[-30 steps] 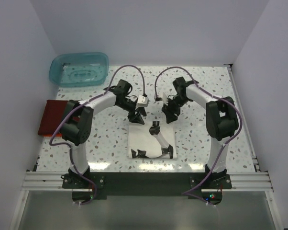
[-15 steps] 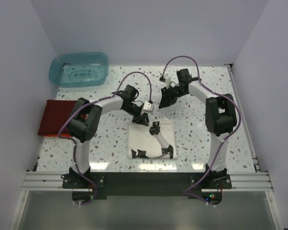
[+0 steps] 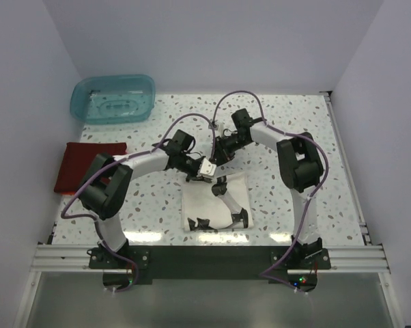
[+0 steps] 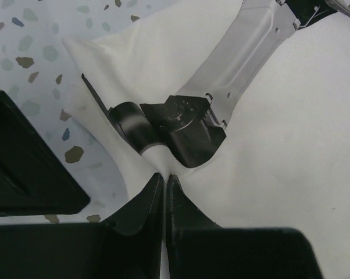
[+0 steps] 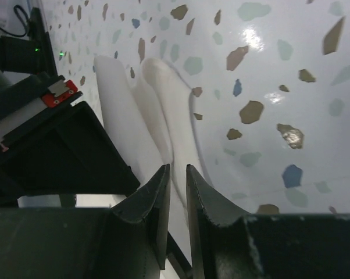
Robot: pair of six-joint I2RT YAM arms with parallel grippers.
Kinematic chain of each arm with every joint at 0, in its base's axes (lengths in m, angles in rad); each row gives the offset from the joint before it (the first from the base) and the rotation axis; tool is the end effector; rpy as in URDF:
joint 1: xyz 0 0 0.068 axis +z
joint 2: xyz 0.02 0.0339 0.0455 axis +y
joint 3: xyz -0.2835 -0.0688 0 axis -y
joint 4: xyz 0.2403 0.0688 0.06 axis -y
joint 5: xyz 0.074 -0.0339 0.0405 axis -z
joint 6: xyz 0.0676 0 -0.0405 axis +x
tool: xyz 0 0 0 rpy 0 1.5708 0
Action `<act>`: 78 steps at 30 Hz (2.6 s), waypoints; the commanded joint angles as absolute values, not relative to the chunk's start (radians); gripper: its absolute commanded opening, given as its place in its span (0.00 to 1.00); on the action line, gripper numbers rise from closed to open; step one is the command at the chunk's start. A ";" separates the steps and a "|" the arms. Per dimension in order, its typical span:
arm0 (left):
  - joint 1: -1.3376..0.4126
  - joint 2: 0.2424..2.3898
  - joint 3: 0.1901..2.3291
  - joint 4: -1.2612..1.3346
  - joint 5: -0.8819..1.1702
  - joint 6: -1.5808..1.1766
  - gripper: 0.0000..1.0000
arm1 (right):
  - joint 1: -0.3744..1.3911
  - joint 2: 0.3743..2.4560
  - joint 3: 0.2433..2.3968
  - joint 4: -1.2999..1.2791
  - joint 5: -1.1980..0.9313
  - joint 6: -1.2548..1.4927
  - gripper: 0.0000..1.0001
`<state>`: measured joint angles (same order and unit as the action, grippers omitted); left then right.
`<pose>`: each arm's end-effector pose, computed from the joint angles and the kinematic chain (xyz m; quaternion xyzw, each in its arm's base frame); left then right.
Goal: Fold and stack the t-shirts
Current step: Fold the tshirt
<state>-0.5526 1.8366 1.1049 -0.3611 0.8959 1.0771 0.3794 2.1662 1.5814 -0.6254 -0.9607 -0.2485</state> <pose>0.2845 -0.2375 0.1679 0.7075 0.5261 -0.3511 0.3152 0.3996 0.2190 0.1601 -0.3482 0.8042 0.4640 0.1290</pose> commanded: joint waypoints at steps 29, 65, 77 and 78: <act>-0.577 1.649 0.962 0.095 0.801 1.086 0.00 | 0.423 2.490 1.802 -1.212 -1.158 -0.707 0.17; -0.327 1.797 1.461 -0.783 0.965 0.978 0.65 | 0.260 2.289 2.226 -1.469 -0.668 -0.850 0.59; -0.302 2.144 1.735 -1.100 0.988 1.054 0.72 | 0.233 2.183 1.861 -1.344 -0.727 -0.914 0.61; -0.304 2.154 1.736 -1.103 0.989 1.052 0.72 | 0.235 2.181 1.827 -1.323 -0.723 -0.913 0.61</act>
<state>-0.3031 2.1532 1.6814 -1.0210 0.9550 1.0195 0.2203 2.2112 1.8801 -1.3342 -0.6971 -0.8913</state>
